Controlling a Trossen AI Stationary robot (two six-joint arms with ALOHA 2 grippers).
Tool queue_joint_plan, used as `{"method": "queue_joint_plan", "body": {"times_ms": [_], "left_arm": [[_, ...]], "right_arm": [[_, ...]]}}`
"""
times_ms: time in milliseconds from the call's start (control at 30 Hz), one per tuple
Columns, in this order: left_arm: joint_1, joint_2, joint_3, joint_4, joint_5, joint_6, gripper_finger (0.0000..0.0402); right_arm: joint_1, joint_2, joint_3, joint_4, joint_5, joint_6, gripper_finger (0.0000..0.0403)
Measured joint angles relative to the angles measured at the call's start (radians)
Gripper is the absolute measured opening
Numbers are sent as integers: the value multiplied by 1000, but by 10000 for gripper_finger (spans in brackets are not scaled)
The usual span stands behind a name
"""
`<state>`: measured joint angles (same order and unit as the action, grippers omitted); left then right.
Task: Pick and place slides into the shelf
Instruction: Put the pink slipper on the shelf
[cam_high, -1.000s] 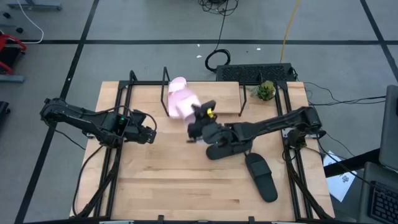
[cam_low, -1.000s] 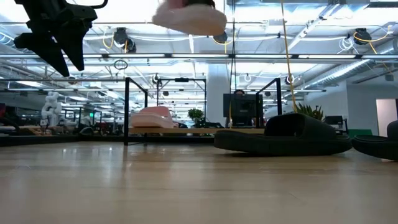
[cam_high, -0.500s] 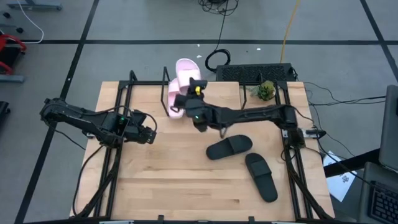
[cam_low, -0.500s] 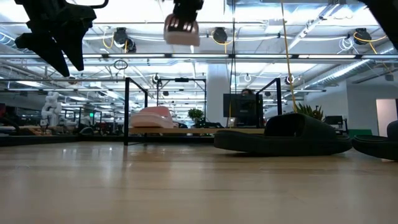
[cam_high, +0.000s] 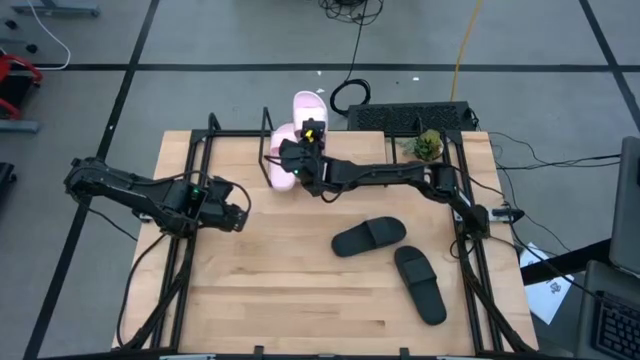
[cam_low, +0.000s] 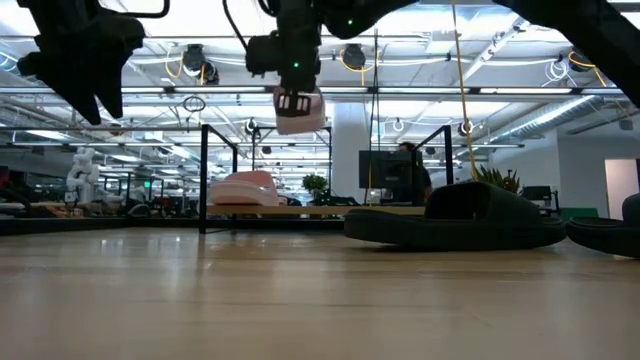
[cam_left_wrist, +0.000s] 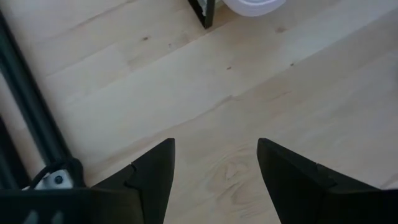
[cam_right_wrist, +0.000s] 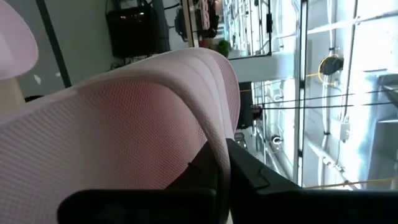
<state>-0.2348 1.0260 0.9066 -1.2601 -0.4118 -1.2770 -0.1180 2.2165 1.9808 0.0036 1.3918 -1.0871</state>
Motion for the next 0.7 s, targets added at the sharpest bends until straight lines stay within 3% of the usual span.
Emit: {"method": "queue_joint_plan", "body": {"times_ms": [467, 700], "left_arm": [[79, -83, 0, -45, 25, 37, 227], [120, -147, 0, -46, 22, 69, 227]], "right_arm": [[-5, 8, 0, -12, 10, 123, 0], [-3, 8, 0, -122, -44, 289, 0]]}}
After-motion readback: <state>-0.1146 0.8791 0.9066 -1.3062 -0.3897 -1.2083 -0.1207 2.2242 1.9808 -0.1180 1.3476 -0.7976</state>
